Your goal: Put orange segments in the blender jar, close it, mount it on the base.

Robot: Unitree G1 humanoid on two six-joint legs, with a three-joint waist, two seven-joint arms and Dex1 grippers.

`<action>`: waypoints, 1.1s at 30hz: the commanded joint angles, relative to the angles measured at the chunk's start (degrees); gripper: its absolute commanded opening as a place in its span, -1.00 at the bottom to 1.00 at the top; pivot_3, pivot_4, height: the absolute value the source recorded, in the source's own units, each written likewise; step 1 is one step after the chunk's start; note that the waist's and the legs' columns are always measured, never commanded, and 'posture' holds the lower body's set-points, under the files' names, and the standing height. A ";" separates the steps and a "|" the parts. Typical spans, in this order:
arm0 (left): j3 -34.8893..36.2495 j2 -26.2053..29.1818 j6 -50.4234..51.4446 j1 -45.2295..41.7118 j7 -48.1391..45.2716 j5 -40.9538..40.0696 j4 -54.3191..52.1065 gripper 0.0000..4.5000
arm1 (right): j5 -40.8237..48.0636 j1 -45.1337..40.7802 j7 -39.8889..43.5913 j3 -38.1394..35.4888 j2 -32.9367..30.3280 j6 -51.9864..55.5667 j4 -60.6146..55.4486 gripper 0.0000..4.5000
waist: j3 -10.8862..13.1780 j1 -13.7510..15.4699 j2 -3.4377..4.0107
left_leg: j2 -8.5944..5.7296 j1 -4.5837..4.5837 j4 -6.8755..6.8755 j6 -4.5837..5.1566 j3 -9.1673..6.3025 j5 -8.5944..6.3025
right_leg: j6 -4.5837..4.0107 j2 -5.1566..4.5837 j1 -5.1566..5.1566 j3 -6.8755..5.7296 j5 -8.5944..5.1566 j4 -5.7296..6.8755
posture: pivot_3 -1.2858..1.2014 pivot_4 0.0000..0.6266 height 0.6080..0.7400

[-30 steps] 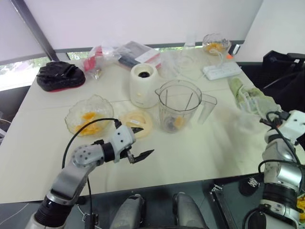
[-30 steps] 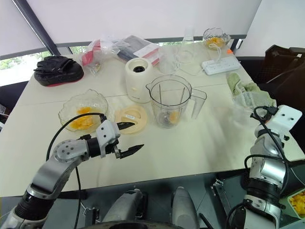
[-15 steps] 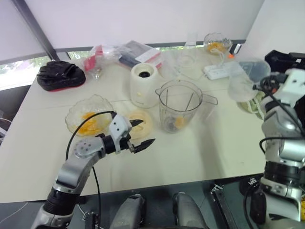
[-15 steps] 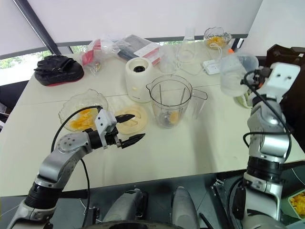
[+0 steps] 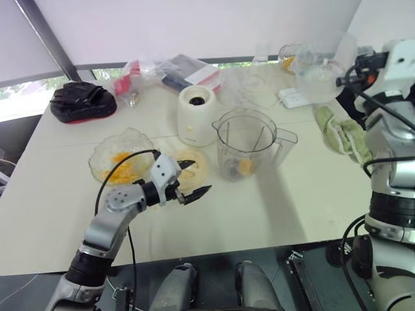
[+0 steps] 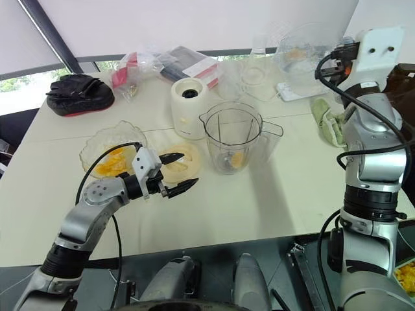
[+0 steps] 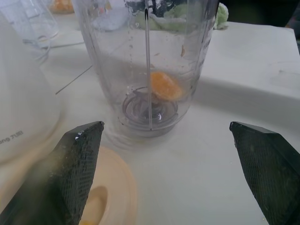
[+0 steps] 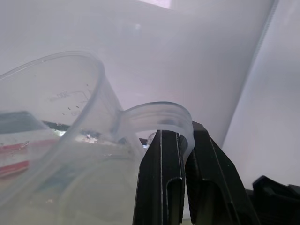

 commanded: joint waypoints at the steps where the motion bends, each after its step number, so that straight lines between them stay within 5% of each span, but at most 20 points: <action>1: 0.36 0.14 -1.55 -0.99 -0.05 0.53 -0.51 1.00 | 0.99 -2.25 2.02 -0.75 -1.29 1.09 -5.89 -0.99 | 0.00 0.00 0.00 | 0.00 0.00 0.00 0.00 0.00 0.00 | 0.00 0.00 0.00 0.00 0.00 0.00 | 0.03 -0.52 1.00; 14: 0.15 0.53 -2.02 -1.81 -1.51 1.25 0.71 1.00 | 1.32 0.43 10.92 1.86 -4.74 5.70 -13.48 -0.99 | 0.01 0.11 -0.01 | 0.00 -0.09 0.00 -0.01 0.00 0.00 | 0.00 -0.01 -0.10 0.00 0.00 0.00 | 0.03 -0.52 1.00; 33: -0.18 0.13 -2.62 -0.98 -1.09 2.14 0.02 1.00 | -8.72 2.34 18.74 8.68 -9.71 -5.70 -9.56 -0.99 | 0.02 0.14 -0.04 | 0.00 -0.09 0.00 -0.02 0.00 0.01 | 0.00 -0.01 -0.11 -0.01 0.00 0.00 | 0.03 -0.52 1.00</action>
